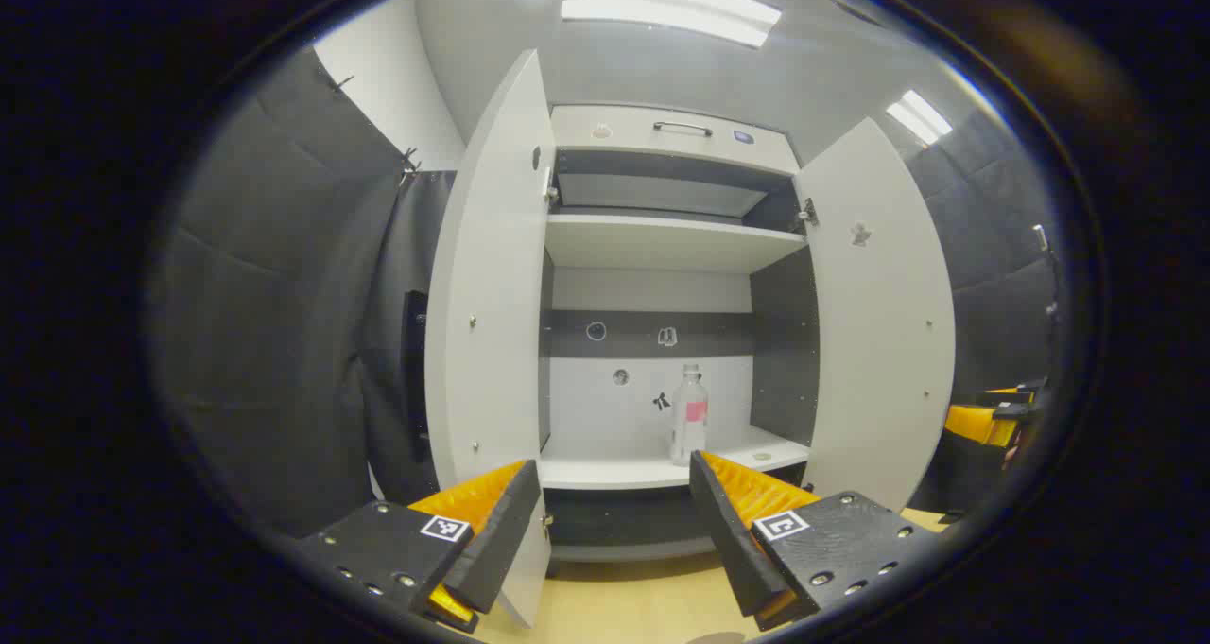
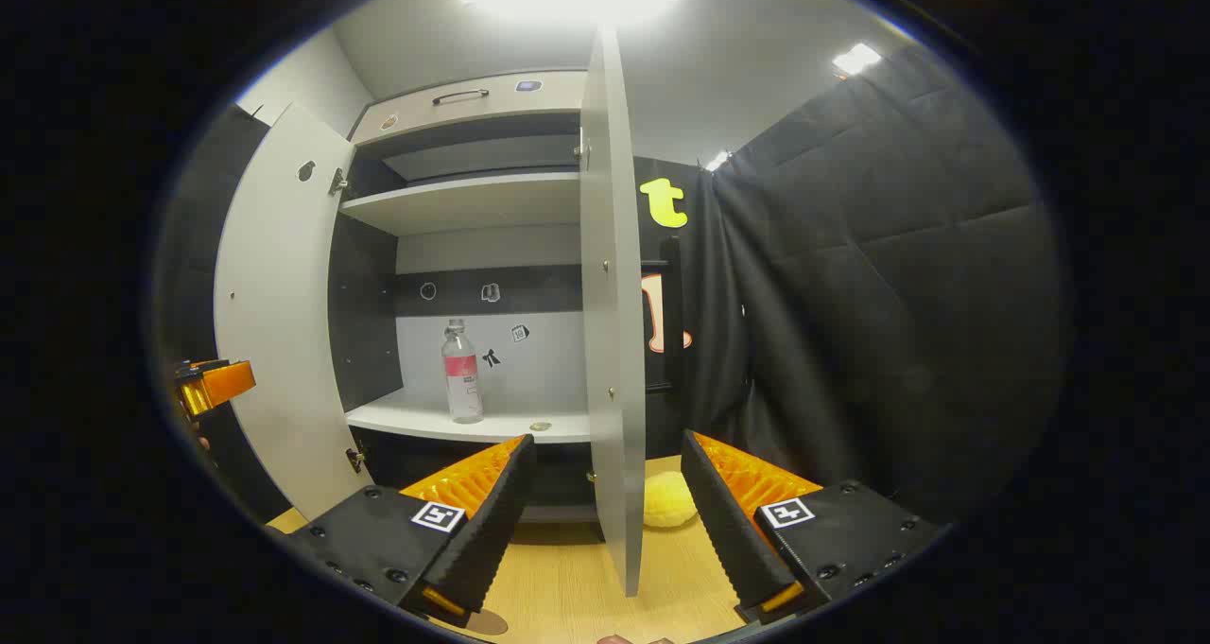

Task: Grasp the bottle in the cabinet with the left hand and place it on the coaster, then close the right door with the right hand and the left door with the left hand.

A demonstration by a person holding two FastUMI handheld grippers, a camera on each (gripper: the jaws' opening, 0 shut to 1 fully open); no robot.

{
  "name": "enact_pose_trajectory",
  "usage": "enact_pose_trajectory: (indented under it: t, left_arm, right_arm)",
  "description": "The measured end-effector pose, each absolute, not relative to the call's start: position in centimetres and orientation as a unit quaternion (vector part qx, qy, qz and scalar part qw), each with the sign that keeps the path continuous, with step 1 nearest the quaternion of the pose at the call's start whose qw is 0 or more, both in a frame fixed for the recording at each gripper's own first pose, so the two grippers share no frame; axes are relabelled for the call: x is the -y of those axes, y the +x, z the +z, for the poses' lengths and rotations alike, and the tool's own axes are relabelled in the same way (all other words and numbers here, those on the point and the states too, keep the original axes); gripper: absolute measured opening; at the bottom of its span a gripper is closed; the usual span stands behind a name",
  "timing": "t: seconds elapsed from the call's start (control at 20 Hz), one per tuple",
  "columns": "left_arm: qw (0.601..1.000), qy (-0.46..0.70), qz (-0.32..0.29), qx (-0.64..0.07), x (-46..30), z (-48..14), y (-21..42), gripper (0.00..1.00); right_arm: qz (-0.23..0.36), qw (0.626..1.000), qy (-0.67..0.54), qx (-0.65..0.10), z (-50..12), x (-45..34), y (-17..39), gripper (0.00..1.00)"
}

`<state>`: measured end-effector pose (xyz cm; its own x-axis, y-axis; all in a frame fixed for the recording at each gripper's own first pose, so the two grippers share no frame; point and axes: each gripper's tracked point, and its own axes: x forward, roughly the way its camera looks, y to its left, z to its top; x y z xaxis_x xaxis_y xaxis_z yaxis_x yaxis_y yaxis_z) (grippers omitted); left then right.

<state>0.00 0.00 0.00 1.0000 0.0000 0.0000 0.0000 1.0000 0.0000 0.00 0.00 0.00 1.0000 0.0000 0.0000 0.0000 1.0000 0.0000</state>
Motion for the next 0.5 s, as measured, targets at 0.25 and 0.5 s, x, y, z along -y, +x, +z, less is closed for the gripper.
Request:
enact_pose_trajectory:
  t: [0.25, 0.5]
  left_arm:
    - [1.0, -0.002, -0.002, -0.003, 0.18, -0.18, -0.07, 0.93]
    - [1.0, 0.016, -0.001, -0.009, 0.27, -0.78, -0.4, 0.93]
  right_arm:
    - [-0.007, 1.0, 0.009, 0.0, -0.03, 0.18, -0.05, 0.98]
    - [-0.018, 1.0, 0.015, -0.004, -0.39, 0.45, 0.0, 0.98]
